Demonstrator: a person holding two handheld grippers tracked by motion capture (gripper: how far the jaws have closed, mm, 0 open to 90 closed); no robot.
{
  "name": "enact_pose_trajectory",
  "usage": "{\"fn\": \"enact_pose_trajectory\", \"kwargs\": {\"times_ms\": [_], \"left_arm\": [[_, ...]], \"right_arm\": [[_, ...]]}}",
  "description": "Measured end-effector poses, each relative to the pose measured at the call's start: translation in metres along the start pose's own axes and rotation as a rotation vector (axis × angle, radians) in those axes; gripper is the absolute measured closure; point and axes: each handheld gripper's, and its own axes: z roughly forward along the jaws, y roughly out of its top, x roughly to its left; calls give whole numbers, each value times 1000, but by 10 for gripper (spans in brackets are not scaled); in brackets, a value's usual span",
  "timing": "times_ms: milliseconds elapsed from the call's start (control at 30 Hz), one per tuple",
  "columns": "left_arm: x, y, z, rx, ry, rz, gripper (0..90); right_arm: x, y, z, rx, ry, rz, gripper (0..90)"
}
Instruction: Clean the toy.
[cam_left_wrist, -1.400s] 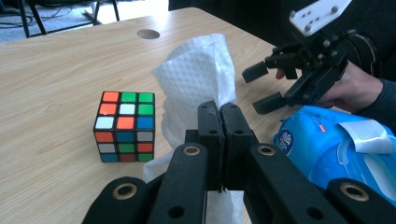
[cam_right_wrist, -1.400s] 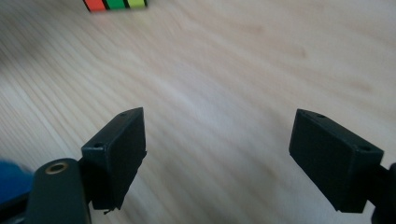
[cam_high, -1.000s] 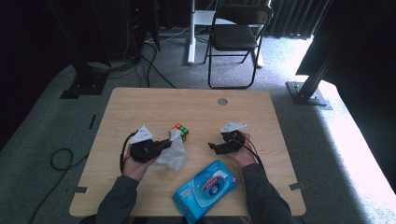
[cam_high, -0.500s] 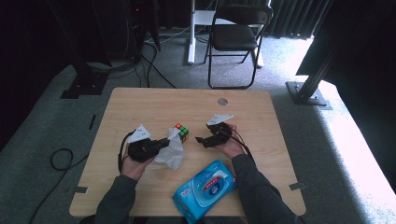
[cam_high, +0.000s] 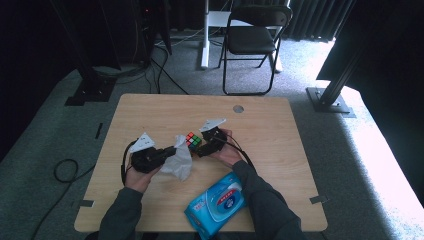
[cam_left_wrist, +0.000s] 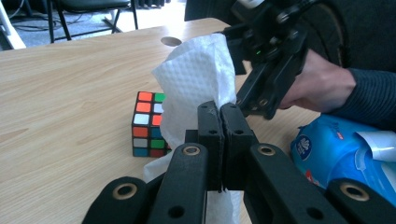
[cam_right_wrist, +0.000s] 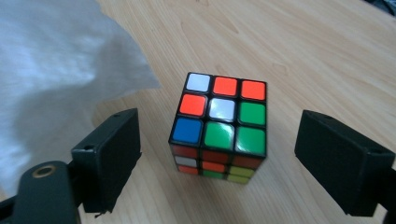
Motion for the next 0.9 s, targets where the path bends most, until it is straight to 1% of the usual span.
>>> {"fn": "enact_pose_trajectory", "kwargs": {"times_ms": [67, 133, 233, 333, 367, 400, 500, 600, 733, 800, 900], "left_arm": [[0, 0, -1, -2, 1, -4, 888], [1, 0, -2, -4, 2, -6, 888], [1, 0, -2, -6, 2, -6, 888], [1, 0, -1, -3, 1, -6, 888], [1, -1, -1, -2, 1, -6, 888], [1, -1, -1, -2, 1, -6, 888], [1, -1, -1, -4, 1, -6, 888], [2, -1, -1, -2, 1, -6, 888], [1, -1, -1, 0, -1, -5, 888], [1, -1, 0, -1, -1, -5, 888], [2, -1, -1, -1, -1, -7, 888]], "right_arm": [[1, 1, 7, 21, -2, -2, 137], [2, 2, 14, 53, -10, -17, 136], [0, 1, 22, 92, -16, -10, 135], [-3, 0, 27, 111, -11, 9, 145], [-3, -1, 28, 120, -7, 9, 152], [-4, -1, 29, 128, -10, -3, 160], [-4, -2, 31, 134, -12, -5, 187], [-7, -3, 32, 132, -6, 6, 209], [-9, -3, 33, 131, 8, 11, 259], [-10, -3, 34, 131, 14, 15, 267], [-10, -3, 35, 135, 22, 13, 318]]}}
